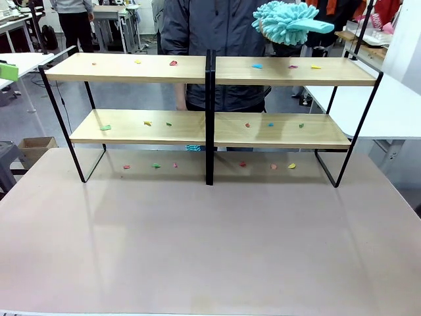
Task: Clean the shelves.
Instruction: Pick up the Duster when the human hands it over.
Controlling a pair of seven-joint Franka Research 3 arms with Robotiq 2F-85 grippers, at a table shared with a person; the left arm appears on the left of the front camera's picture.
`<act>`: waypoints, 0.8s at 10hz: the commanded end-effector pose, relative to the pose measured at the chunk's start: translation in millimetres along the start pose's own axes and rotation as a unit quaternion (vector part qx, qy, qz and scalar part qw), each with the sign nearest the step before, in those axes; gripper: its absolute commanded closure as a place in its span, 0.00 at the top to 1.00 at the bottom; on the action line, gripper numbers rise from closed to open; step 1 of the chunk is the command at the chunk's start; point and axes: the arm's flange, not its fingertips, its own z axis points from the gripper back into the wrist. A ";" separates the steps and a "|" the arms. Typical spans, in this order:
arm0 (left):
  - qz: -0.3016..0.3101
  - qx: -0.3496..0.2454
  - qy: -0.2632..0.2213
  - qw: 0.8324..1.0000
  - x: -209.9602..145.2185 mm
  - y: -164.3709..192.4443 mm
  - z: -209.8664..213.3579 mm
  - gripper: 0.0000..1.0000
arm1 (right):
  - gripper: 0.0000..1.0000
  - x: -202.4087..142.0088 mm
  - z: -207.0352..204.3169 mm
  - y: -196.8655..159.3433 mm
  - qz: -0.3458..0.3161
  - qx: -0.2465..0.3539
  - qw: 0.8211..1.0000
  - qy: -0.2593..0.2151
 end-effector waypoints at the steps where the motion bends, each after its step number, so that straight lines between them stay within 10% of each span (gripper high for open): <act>1: -0.001 -0.002 -0.001 1.000 0.4 -0.7 -0.4 1.00 | 1.00 69.5 -8.1 5.0 -0.195 0.164 0.963 0.088; 3: -0.001 -0.002 -0.001 1.000 0.4 -0.7 -0.4 1.00 | 1.00 117.3 -36.9 38.6 -0.315 0.182 0.921 0.143; 4: -0.001 -0.002 -0.001 1.000 0.4 -0.7 -0.4 1.00 | 1.00 118.9 -46.2 54.3 -0.287 0.071 0.948 0.116; 5: -0.001 -0.002 -0.001 1.000 0.4 -0.7 -0.4 1.00 | 1.00 84.8 -30.9 36.4 -0.173 0.158 0.970 0.073; 8: -0.001 -0.002 -0.001 1.000 0.4 -0.7 -0.4 1.00 | 1.00 122.1 -104.6 43.0 -0.371 0.143 0.908 0.130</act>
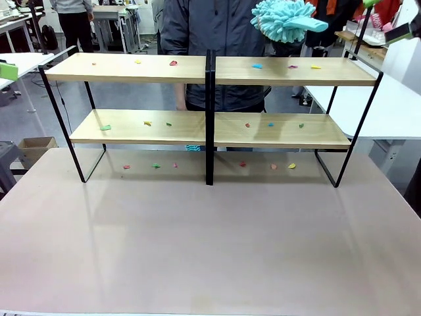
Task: Clean the shelves.
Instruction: Pick up the Duster when the human hands it over.
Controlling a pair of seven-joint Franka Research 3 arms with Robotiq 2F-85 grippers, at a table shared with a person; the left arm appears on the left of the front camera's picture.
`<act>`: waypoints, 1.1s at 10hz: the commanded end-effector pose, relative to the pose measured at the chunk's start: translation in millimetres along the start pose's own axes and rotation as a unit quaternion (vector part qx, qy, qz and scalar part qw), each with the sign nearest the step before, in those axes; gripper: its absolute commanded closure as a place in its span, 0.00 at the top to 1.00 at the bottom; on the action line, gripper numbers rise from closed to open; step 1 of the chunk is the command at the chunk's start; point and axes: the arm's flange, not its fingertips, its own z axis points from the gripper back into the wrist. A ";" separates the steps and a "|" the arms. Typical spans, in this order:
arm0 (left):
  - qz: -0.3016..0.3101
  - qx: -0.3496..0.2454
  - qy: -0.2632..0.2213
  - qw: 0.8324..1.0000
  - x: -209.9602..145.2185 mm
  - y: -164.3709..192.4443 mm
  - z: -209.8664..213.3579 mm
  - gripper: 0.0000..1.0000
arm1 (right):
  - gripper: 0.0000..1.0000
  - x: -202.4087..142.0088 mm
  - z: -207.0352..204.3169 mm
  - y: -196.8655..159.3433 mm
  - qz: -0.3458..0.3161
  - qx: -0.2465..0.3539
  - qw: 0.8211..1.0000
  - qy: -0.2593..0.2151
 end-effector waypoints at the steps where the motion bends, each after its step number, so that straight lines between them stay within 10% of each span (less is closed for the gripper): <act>1: 0.001 -0.003 -0.001 1.000 -0.5 0.6 -1.2 1.00 | 1.00 40.9 -47.1 -0.4 -0.135 0.100 0.986 -0.004; 5: 0.001 -0.003 -0.001 1.000 -0.5 0.6 -1.2 1.00 | 1.00 98.8 -127.0 -34.3 -0.290 0.208 0.933 0.043; 11: 0.001 -0.003 -0.001 1.000 -0.5 0.6 -1.2 1.00 | 1.00 97.2 -127.6 -38.8 -0.268 0.199 0.940 0.074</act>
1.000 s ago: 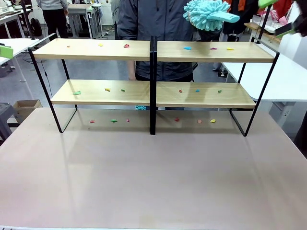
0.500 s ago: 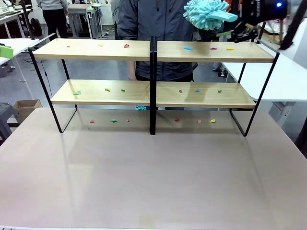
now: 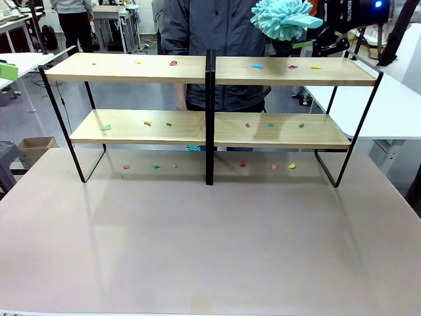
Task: Clean the shelves.
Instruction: Pick up the Duster when the human hands it over.
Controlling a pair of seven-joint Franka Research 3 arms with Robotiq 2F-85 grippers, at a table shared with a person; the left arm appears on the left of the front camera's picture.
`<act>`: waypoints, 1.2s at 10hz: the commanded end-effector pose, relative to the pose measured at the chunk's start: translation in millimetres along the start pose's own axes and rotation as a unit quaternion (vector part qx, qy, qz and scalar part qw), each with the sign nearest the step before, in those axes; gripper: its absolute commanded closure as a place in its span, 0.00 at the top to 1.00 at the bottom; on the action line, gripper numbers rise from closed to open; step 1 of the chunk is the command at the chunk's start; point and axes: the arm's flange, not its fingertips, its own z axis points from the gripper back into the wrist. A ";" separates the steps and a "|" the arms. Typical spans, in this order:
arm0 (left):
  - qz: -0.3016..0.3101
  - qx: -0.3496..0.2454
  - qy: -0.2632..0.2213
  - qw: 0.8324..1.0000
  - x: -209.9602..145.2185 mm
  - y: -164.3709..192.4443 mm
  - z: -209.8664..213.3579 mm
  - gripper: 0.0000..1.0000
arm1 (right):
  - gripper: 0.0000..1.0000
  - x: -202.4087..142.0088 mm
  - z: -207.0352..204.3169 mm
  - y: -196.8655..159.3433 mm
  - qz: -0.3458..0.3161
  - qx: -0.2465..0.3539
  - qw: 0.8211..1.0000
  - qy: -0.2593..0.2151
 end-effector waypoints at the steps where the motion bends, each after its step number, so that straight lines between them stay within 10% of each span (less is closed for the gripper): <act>1: 0.001 -0.003 -0.001 1.000 -0.3 0.5 -1.2 1.00 | 1.00 -1.5 4.3 0.7 0.001 -0.007 1.000 -0.002; 2: 0.001 -0.003 -0.001 1.000 -0.3 0.5 -1.2 1.00 | 0.43 -1.3 2.9 -0.2 0.003 -0.020 1.000 -0.005; 3: 0.001 -0.003 -0.001 1.000 -0.3 0.5 -1.2 1.00 | 0.43 -2.5 2.3 0.8 0.010 -0.022 1.000 -0.008; 4: 0.001 -0.003 -0.001 1.000 -0.3 0.5 -1.2 1.00 | 0.00 -3.0 2.3 1.0 0.012 -0.025 0.999 -0.018; 5: 0.001 -0.003 -0.001 1.000 -0.3 0.5 -1.2 1.00 | 0.38 -3.5 2.1 -0.1 0.012 -0.031 0.999 -0.035; 6: 0.001 -0.003 -0.001 1.000 -0.3 0.5 -1.2 1.00 | 0.00 -3.7 1.5 -1.7 0.017 -0.030 0.999 -0.039; 12: 0.001 -0.003 -0.001 1.000 -0.3 0.5 -1.2 1.00 | 0.00 -4.5 2.8 -2.9 0.026 -0.033 0.998 -0.037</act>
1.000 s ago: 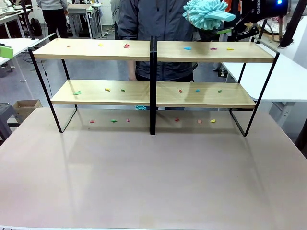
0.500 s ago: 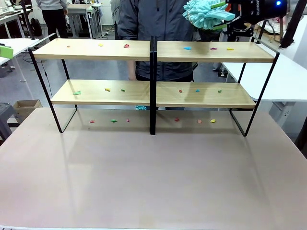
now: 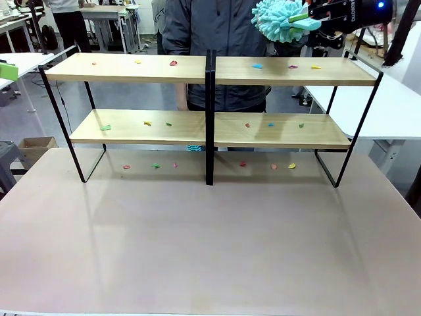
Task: Clean the shelves.
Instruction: Pick up the Duster when the human hands it over.
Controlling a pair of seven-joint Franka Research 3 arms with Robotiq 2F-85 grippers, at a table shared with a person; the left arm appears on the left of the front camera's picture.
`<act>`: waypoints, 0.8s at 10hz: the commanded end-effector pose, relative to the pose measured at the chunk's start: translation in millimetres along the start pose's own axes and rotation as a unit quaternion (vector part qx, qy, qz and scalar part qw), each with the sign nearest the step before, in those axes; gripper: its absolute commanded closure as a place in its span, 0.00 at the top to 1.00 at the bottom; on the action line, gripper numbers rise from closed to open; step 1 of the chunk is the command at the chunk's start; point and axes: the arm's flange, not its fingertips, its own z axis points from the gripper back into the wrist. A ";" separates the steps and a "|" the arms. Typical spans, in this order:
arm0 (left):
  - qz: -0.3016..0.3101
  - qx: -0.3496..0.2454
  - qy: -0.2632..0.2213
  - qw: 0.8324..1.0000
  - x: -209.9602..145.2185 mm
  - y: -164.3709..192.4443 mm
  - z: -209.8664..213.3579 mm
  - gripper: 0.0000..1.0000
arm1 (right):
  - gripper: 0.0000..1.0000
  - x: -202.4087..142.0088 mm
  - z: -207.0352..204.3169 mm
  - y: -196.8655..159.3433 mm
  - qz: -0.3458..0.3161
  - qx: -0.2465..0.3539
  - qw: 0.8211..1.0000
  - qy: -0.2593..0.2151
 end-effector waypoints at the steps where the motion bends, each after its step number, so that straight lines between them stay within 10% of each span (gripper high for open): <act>1: 0.001 -0.003 -0.001 1.000 -0.3 0.5 -1.2 1.00 | 0.00 -10.5 6.8 1.2 0.024 -0.009 1.000 0.001; 5: 0.001 -0.003 -0.001 1.000 -0.3 0.5 -1.2 1.00 | 0.00 -122.9 154.1 47.1 0.176 -0.107 0.975 0.082; 8: 0.001 -0.003 -0.001 1.000 -0.3 0.5 -1.2 1.00 | 0.00 -230.2 232.7 32.8 0.204 -0.171 0.930 0.255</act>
